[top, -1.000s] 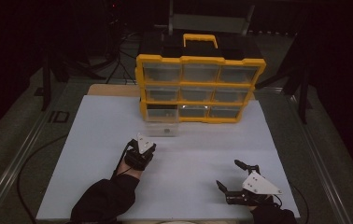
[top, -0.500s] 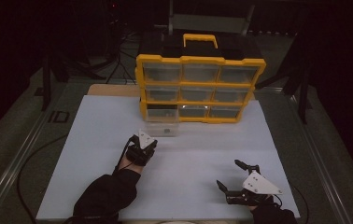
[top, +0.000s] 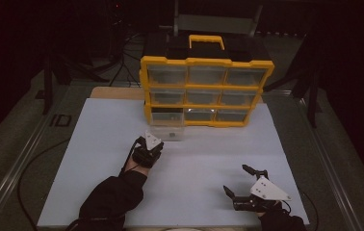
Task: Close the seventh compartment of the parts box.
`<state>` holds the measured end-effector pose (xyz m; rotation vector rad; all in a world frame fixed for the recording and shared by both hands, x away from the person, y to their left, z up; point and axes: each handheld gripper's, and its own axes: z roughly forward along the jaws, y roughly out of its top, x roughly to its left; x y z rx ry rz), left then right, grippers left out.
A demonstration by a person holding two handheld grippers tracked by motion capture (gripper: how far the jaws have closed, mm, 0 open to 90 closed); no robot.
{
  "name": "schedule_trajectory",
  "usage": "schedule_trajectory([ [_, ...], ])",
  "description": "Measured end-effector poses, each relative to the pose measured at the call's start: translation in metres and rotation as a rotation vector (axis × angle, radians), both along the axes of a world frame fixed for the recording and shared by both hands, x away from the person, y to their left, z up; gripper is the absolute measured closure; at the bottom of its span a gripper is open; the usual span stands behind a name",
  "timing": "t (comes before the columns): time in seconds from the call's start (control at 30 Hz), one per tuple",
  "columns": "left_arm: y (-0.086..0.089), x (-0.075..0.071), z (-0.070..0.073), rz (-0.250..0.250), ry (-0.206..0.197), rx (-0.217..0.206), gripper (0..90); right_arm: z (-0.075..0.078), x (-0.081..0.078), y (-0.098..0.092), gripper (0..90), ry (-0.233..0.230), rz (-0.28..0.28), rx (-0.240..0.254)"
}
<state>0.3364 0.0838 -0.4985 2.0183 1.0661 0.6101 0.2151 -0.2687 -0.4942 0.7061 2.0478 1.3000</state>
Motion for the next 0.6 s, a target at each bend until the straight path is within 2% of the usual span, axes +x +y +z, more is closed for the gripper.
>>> schedule_trajectory([
  [0.3, -0.003, 0.008, -0.002, 0.013, 0.012, -0.003, 90.0, 0.0, 0.0, 0.0, 8.0, 0.001, -0.001, 0.0],
  [0.6, -0.003, 0.014, -0.002, 0.019, 0.007, -0.007, 90.0, 0.0, 0.0, 0.0, 8.0, 0.0, -0.002, -0.001],
])
